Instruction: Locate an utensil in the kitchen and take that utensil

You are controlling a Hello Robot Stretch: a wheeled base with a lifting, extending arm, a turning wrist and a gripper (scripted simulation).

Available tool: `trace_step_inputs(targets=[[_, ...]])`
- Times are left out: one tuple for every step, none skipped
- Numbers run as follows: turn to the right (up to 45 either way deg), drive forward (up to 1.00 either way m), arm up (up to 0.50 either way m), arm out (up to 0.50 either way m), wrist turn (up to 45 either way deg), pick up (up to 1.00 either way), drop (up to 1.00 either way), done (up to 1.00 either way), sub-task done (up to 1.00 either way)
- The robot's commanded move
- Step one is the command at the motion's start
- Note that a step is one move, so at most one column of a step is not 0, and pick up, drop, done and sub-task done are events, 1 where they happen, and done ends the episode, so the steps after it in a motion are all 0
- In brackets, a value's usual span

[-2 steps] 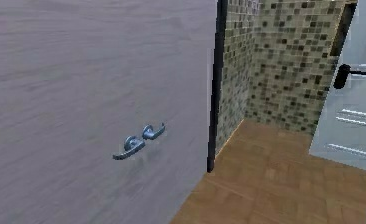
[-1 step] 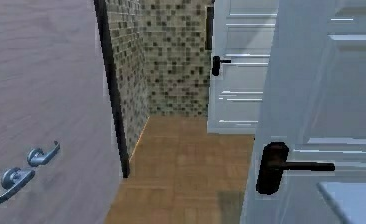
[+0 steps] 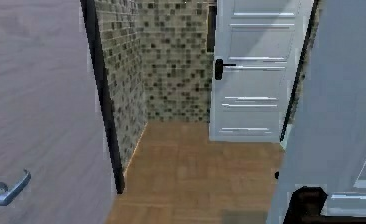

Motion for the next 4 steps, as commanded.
trace_step_inputs(targets=[[-12.0,0.00,0.00,0.00,0.0,0.00,0.00,0.00,0.00],[0.0,0.25,0.00,0.00,0.0,0.00,0.00,0.00,0.00],[-18.0,0.00,0.00,0.00,0.0,0.00,0.00,0.00,0.00],[0.0,0.40,0.00,0.00,0.0,0.00,0.00,0.00,0.00]])
